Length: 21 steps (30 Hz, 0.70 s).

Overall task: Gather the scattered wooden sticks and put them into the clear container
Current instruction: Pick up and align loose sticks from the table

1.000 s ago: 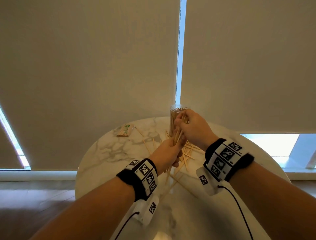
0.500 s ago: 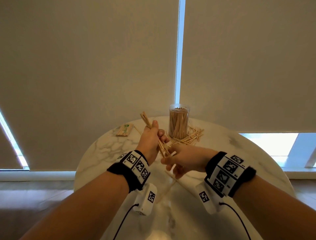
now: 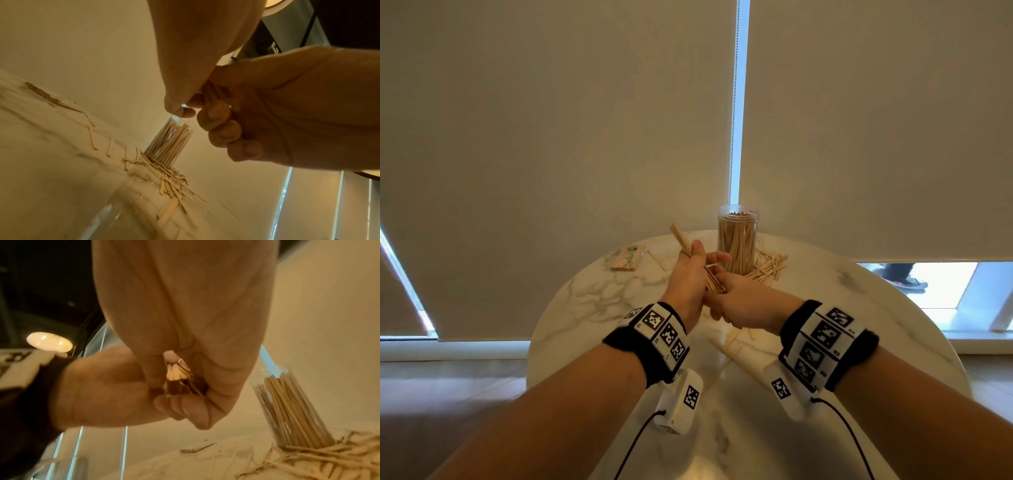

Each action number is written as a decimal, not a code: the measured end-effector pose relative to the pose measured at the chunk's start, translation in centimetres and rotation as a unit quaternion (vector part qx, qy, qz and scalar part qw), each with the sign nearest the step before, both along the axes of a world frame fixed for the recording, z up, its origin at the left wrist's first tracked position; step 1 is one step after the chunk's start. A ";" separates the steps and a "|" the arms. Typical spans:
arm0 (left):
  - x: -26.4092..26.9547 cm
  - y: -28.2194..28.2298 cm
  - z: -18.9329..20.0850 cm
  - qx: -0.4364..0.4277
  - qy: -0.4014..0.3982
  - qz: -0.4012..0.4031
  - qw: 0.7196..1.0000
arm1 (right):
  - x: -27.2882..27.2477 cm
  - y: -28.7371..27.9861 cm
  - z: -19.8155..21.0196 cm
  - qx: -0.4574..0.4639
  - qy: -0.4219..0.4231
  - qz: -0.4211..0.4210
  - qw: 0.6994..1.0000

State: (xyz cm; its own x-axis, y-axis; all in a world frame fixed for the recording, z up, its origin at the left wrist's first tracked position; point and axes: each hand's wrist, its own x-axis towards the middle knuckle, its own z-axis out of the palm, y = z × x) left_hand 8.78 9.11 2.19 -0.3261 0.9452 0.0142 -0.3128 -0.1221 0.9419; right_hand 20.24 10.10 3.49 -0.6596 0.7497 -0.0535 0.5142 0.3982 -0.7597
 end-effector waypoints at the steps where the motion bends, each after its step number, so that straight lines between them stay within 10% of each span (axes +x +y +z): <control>1: 0.1 -0.1 0.0 -0.008 0.009 -0.021 1.000 | 0.0 0.2 -0.3 0.029 -0.029 0.006 0.999; 12: -3.3 0.6 1.8 0.007 -0.027 0.054 0.998 | 2.1 0.9 -1.7 0.112 -0.175 -0.024 0.978; 21: -1.6 0.3 1.9 -0.060 0.145 -0.047 0.987 | 1.3 1.4 -2.0 0.123 -0.154 -0.049 0.979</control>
State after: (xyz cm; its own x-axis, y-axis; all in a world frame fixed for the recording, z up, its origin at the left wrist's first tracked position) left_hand 7.23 9.43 4.04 -0.2357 0.9716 -0.0195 -0.0335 0.0119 0.9994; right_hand 21.58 11.53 1.53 -0.5646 0.8239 -0.0487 0.7487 0.4865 -0.4502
